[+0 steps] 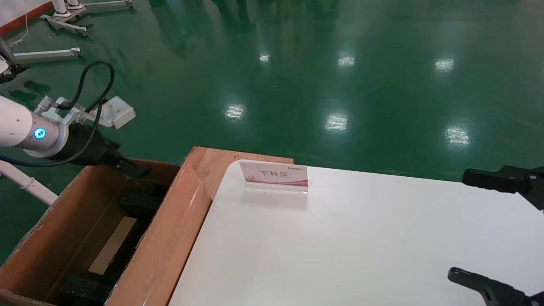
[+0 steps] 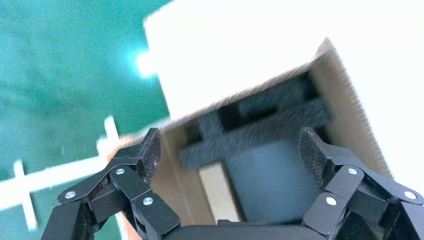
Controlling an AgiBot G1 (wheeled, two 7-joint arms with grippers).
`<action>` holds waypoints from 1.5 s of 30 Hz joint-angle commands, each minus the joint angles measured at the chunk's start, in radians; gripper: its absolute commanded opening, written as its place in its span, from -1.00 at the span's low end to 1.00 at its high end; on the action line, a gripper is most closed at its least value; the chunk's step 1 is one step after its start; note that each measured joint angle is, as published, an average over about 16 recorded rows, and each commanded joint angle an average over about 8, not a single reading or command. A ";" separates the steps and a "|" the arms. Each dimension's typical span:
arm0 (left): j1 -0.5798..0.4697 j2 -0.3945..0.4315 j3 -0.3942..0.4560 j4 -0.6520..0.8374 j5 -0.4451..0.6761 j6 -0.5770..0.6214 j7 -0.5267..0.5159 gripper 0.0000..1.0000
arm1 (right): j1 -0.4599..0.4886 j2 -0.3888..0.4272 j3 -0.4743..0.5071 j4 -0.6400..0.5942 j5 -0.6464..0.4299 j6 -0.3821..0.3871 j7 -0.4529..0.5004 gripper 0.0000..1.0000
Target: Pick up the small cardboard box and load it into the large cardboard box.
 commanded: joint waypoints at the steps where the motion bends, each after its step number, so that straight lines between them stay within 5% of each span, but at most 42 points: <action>1: -0.035 -0.030 -0.014 -0.069 0.013 -0.029 0.007 1.00 | 0.000 0.000 0.000 0.000 0.000 0.000 0.000 1.00; 16: -0.021 -0.047 -0.102 -0.151 -0.004 -0.055 0.057 1.00 | 0.000 0.000 0.000 -0.001 0.000 0.000 0.000 1.00; 45: 0.651 0.041 -1.032 -0.113 -0.376 0.285 0.566 1.00 | 0.001 0.001 -0.001 -0.001 0.001 0.000 -0.001 1.00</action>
